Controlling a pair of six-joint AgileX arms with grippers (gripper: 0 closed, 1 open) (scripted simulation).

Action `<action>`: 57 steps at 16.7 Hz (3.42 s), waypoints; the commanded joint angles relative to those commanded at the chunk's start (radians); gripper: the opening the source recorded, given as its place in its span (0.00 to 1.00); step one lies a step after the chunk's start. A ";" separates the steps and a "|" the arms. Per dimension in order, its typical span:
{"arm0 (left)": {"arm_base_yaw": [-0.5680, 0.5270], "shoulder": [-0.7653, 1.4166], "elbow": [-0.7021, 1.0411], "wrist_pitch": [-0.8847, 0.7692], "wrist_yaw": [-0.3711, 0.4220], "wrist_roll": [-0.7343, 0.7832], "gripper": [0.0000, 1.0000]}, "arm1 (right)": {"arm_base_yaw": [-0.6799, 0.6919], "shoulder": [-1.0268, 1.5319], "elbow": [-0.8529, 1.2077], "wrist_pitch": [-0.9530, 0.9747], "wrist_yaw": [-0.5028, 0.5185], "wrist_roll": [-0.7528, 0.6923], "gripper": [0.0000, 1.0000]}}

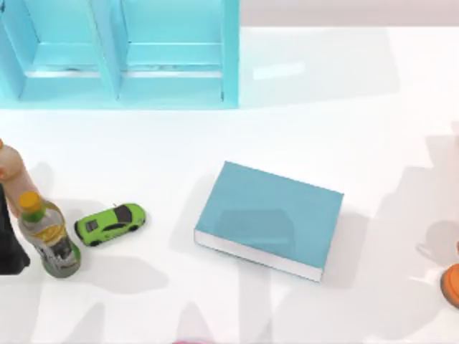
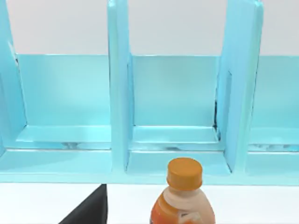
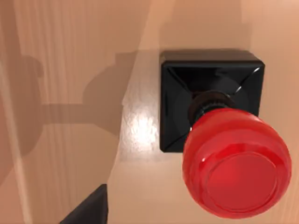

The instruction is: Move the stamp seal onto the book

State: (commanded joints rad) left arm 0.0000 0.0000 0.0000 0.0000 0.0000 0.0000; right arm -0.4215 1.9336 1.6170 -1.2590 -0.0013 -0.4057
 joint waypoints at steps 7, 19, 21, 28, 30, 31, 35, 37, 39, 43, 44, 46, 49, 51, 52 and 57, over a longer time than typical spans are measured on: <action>0.000 0.000 0.000 0.000 0.000 0.000 1.00 | 0.000 0.042 -0.216 0.261 0.000 0.001 1.00; 0.000 0.000 0.000 0.000 0.000 0.000 1.00 | 0.000 0.042 -0.217 0.262 0.000 0.001 0.40; 0.000 0.000 0.000 0.000 0.000 0.000 1.00 | 0.000 0.042 -0.217 0.262 0.000 0.001 0.25; 0.000 0.000 0.000 0.000 0.000 0.000 1.00 | 0.000 0.042 -0.217 0.262 0.000 0.001 0.00; 0.000 0.000 0.000 0.000 0.000 0.000 1.00 | 0.000 0.042 -0.217 0.262 0.000 0.001 0.00; 0.000 0.000 0.000 0.000 0.000 0.000 1.00 | 0.000 0.042 -0.217 0.262 0.000 0.001 0.00; 0.000 0.000 0.000 0.000 0.000 0.000 1.00 | 0.011 0.036 -0.201 0.247 0.001 0.016 0.00; 0.000 0.000 0.000 0.000 0.000 0.000 1.00 | 0.054 0.022 -0.147 0.189 0.001 0.068 0.00; 0.000 0.000 0.000 0.000 0.000 0.000 1.00 | 0.124 0.000 -0.072 0.089 0.000 0.142 0.00; 0.000 0.000 0.000 0.000 0.000 0.000 1.00 | 0.303 -0.057 0.084 -0.167 -0.001 0.307 0.00; 0.000 0.000 0.000 0.000 0.000 0.000 1.00 | 0.343 -0.073 0.118 -0.212 -0.001 0.344 0.00; 0.000 0.000 0.000 0.000 0.000 0.000 1.00 | 0.399 -0.101 0.168 -0.271 0.000 0.398 0.00; 0.000 0.000 0.000 0.000 0.000 0.000 1.00 | 0.415 -0.110 0.183 -0.287 0.000 0.414 0.00; 0.000 0.000 0.000 0.000 0.000 0.000 1.00 | 0.411 -0.107 0.181 -0.285 -0.002 0.415 0.00; 0.000 0.000 0.000 0.000 0.000 0.000 1.00 | 0.413 -0.105 0.181 -0.285 -0.002 0.417 0.00; 0.000 0.000 0.000 0.000 0.000 0.000 1.00 | 0.551 -0.014 0.227 -0.262 -0.004 0.554 0.00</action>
State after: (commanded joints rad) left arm 0.0000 0.0000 0.0000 0.0000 0.0000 0.0000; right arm 0.1300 1.9195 1.8443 -1.5214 -0.0057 0.1479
